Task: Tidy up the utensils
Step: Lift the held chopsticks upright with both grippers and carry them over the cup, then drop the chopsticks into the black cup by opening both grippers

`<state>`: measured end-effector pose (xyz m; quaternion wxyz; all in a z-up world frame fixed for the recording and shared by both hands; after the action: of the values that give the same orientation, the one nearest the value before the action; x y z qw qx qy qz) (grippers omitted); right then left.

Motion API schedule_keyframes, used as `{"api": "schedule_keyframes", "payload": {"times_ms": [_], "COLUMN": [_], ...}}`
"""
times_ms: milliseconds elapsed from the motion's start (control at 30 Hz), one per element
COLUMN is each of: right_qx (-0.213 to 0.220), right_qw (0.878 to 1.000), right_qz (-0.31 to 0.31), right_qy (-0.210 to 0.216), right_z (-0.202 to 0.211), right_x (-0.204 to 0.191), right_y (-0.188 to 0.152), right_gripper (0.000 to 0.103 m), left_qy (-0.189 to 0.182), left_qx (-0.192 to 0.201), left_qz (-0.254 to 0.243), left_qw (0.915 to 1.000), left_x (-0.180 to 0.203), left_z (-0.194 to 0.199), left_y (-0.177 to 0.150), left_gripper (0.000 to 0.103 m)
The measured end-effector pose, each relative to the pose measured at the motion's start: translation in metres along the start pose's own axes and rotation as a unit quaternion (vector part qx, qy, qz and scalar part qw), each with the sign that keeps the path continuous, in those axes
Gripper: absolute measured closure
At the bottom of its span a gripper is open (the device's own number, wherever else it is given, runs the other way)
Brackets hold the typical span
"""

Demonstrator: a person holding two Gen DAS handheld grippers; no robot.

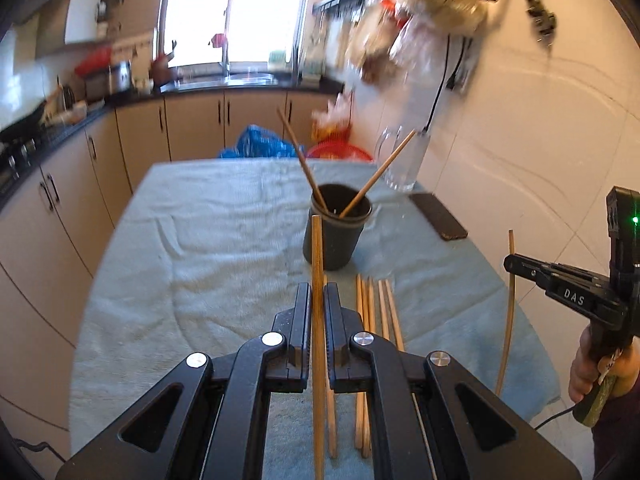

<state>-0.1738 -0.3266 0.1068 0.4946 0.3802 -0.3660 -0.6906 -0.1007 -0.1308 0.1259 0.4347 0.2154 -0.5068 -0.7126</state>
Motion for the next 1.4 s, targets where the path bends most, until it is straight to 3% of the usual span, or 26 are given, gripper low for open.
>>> {"api": "schedule_keyframes", "payload": {"times_ms": [500, 667, 900, 1100, 1400], "right_qx": [0.06, 0.072, 0.091, 0.132, 0.194], "right_qw": [0.998, 0.997, 0.995, 0.99, 0.979], "right_qz": [0.036, 0.032, 0.02, 0.002, -0.036], "right_qy": [0.003, 0.01, 0.022, 0.042, 0.055], "right_z": [0.053, 0.055, 0.04, 0.022, -0.016], "right_x": [-0.017, -0.02, -0.027, -0.04, -0.054], "right_y": [0.004, 0.013, 0.044, 0.098, 0.178], "right_gripper": [0.096, 0.096, 0.096, 0.096, 0.096], "left_qy": [0.016, 0.009, -0.003, -0.006, -0.007], "left_qx": [0.081, 0.098, 0.107, 0.124, 0.14], "left_qz": [-0.034, -0.026, -0.012, -0.007, 0.032], "left_qw": [0.996, 0.9948, 0.9942, 0.9923, 0.9897], "left_x": [0.004, 0.005, 0.006, 0.01, 0.014], "left_z": [0.073, 0.075, 0.052, 0.019, -0.064], "left_y": [0.01, 0.025, 0.064, 0.114, 0.174], "left_gripper": [0.097, 0.097, 0.097, 0.097, 0.097]}}
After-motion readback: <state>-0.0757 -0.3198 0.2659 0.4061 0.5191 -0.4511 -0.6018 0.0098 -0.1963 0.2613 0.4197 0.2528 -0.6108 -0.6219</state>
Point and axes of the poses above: each gripper's, at about its wrist camera, not at the fingertips, and z roughly against the way its jaws point, x to its right, y to its top, the point moved 7 cm from there along -z, roughly the way its jaws point, and after that the axes turned 15 degrees about x, right-handed, at the moved point
